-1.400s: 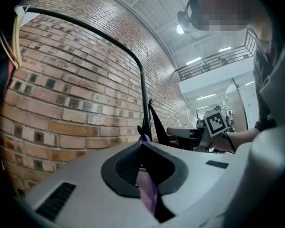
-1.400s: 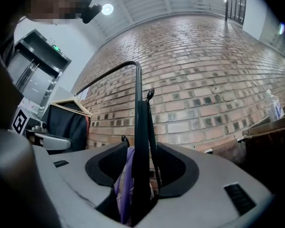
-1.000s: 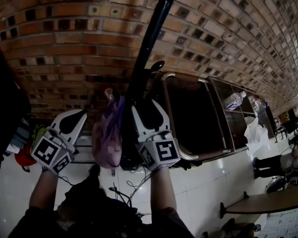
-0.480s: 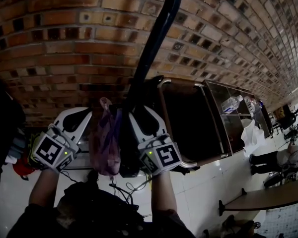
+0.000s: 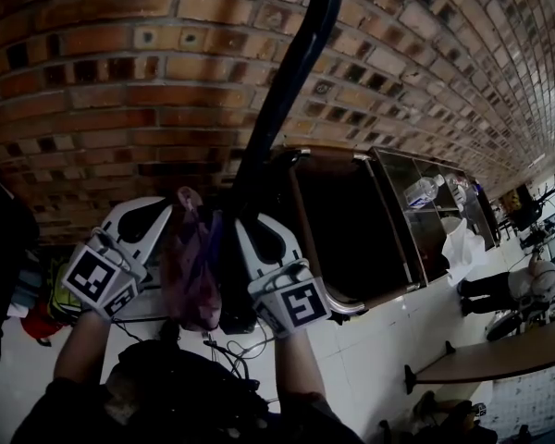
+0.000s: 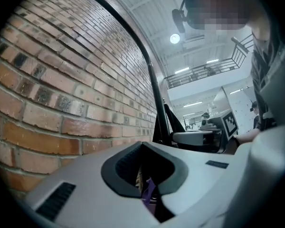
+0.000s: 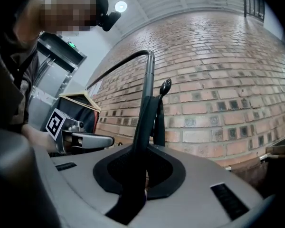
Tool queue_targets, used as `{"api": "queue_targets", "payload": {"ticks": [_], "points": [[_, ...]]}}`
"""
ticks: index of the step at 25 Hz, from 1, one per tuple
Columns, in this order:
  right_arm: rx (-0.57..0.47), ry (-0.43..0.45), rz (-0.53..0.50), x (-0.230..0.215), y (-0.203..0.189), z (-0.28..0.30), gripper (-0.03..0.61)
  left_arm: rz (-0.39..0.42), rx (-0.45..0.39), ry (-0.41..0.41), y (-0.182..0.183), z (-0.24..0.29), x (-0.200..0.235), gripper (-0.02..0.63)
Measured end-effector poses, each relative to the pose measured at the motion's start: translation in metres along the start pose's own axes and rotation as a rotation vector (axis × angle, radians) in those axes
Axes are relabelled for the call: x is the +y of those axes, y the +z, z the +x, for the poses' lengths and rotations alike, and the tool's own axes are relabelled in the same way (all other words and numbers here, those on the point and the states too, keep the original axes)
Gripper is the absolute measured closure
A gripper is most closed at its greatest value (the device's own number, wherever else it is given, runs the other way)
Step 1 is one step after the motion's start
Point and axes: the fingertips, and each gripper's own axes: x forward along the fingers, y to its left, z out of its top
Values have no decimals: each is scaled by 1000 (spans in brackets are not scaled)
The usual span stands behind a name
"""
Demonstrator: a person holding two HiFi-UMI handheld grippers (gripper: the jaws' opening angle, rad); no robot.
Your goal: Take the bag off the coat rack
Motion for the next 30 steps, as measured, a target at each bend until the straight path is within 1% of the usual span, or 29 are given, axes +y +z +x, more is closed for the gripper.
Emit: {"api": "queue_targets", "payload": {"ticks": [2, 3, 6, 8, 11, 14, 17, 25, 30], "points": [[-1, -16, 14, -2, 0, -1, 534, -1, -5, -4, 1, 2, 3, 600], [-3, -28, 24, -5, 1, -2, 551, -1, -9, -7, 3, 3, 4, 600], [-12, -37, 66, -9, 2, -4, 552, -2, -21, -15, 5, 7, 10, 600], [-15, -36, 72, -9, 3, -4, 554, -6, -25, -22, 4, 11, 14, 600], [-55, -60, 102, -14, 7, -6, 555, -7, -25, -37, 3, 19, 16, 600], [-85, -83, 90, -19, 10, -9, 557, -5, -25, -57, 3, 26, 18, 600], [-85, -97, 142, -23, 16, -11, 557, -1, -26, -76, 5, 32, 16, 600], [-141, -99, 198, -39, 48, -17, 557, 8, -46, -108, 21, 47, 16, 600], [-174, -132, 186, -58, 75, -12, 557, 9, -43, -125, 21, 59, 23, 600]]}}
